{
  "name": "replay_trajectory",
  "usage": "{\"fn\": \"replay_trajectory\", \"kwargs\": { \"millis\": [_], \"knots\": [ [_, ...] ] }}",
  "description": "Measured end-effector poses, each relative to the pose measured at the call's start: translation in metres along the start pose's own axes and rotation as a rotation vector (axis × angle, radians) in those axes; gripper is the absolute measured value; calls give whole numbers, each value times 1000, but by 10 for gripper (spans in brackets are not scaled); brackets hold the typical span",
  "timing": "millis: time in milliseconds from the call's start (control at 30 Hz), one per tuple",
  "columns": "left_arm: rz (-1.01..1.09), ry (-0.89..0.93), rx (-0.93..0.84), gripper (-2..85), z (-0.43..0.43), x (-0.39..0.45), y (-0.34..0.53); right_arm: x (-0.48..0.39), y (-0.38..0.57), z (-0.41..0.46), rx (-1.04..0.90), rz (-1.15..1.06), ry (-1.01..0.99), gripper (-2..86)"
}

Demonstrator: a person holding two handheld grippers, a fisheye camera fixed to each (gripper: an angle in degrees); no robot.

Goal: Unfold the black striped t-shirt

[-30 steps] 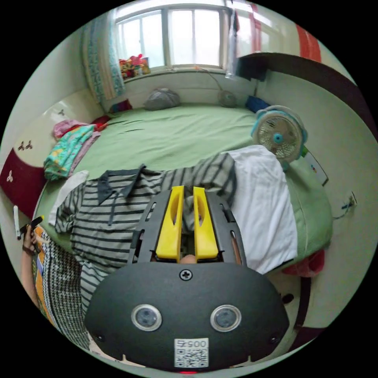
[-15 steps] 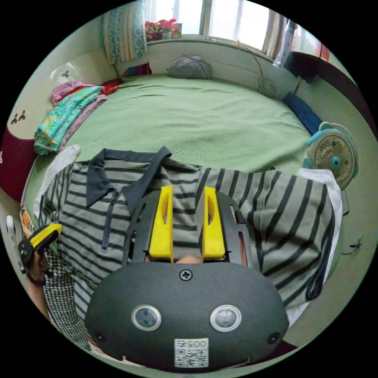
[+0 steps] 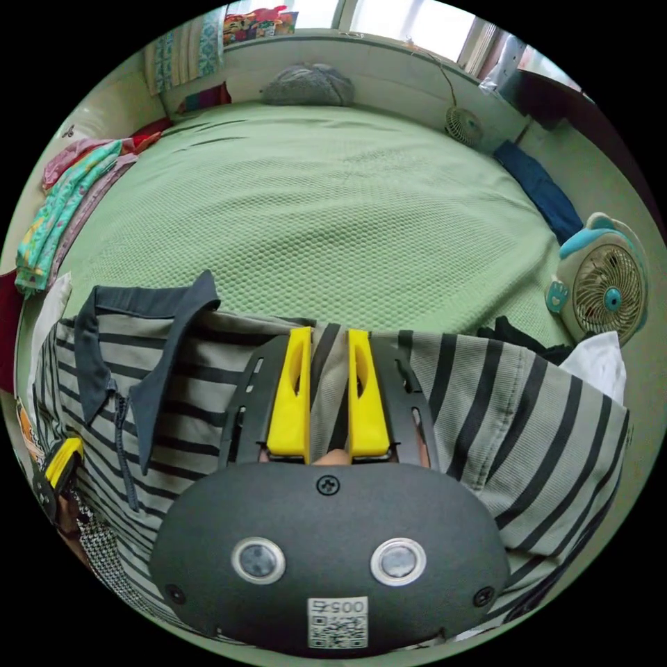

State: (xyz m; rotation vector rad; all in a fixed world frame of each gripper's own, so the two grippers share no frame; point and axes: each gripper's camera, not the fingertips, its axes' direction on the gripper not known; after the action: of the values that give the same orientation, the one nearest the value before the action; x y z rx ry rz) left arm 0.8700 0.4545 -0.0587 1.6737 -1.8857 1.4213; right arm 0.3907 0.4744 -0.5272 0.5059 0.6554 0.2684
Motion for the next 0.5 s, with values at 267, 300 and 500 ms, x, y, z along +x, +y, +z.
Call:
{"fn": "replay_trajectory", "kwargs": {
  "millis": [267, 300, 500],
  "knots": [
    [-47, 61, 10, -5, 9, -4, 12, 18, 3, 5, -31, 148, -17, 9],
    [-53, 73, 8, -5, 10, -5, 14, 19, 4, 4, -26, 151, -24, 15],
    [-62, 88, 0, -6, 13, -3, 24, 18, 40, -42, 102, 138, -8, 52]
  ]
}}
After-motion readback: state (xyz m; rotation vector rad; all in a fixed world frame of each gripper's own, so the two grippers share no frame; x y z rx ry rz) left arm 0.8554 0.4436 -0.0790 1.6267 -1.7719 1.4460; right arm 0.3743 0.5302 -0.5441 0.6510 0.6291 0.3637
